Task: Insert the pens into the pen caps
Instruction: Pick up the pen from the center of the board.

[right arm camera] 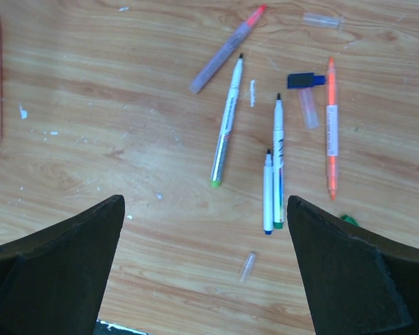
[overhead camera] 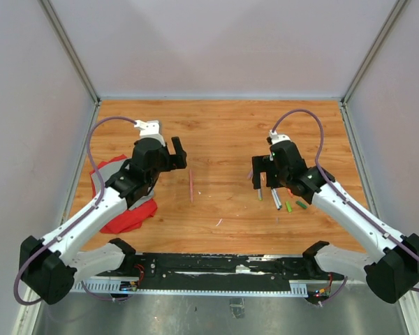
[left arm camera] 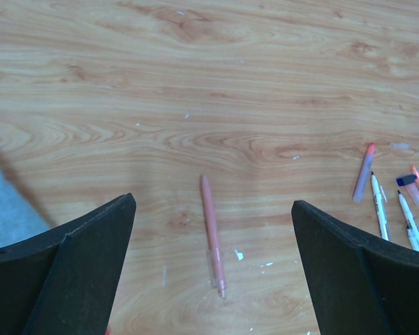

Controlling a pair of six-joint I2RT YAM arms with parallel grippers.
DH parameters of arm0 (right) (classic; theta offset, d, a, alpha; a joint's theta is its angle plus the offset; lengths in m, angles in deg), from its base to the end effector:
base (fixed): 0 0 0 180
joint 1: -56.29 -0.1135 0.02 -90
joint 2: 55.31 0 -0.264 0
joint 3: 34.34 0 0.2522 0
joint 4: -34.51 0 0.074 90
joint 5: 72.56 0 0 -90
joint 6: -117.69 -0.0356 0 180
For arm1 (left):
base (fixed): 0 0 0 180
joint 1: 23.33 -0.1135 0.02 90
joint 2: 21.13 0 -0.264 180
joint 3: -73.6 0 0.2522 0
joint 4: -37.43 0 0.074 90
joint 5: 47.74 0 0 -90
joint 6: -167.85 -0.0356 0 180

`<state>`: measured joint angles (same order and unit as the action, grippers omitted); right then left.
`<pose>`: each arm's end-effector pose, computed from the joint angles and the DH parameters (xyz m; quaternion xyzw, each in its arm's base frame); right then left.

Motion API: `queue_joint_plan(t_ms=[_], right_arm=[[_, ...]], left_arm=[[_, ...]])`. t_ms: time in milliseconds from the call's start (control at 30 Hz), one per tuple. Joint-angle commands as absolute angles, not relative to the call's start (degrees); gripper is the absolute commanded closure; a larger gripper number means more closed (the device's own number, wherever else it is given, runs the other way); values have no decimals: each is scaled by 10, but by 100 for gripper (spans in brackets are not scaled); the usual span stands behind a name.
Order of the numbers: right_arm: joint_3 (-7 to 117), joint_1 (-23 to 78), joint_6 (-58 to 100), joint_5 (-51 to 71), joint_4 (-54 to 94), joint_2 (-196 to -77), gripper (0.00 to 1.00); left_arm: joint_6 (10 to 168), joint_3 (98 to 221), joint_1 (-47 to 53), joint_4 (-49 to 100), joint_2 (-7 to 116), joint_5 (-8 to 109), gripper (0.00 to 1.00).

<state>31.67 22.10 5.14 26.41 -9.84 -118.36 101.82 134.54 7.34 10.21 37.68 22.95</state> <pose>0.1968 0.1270 0.2897 -0.0601 0.9072 0.1323 0.3949 0.2062 -0.1086 0.3031 -0.0412 0.8357 -0.1171 0.5350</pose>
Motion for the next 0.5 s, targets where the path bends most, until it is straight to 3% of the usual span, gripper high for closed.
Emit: queue_joint_plan(t_ms=[0,467], right_arm=[[340,275,67,224,-99,-1199,1],[303,381,19,183,-65,-1194,2]], left_arm=[[1010,1345,106,207,434,212,0],[1043,1357,117,349,573,201,0]])
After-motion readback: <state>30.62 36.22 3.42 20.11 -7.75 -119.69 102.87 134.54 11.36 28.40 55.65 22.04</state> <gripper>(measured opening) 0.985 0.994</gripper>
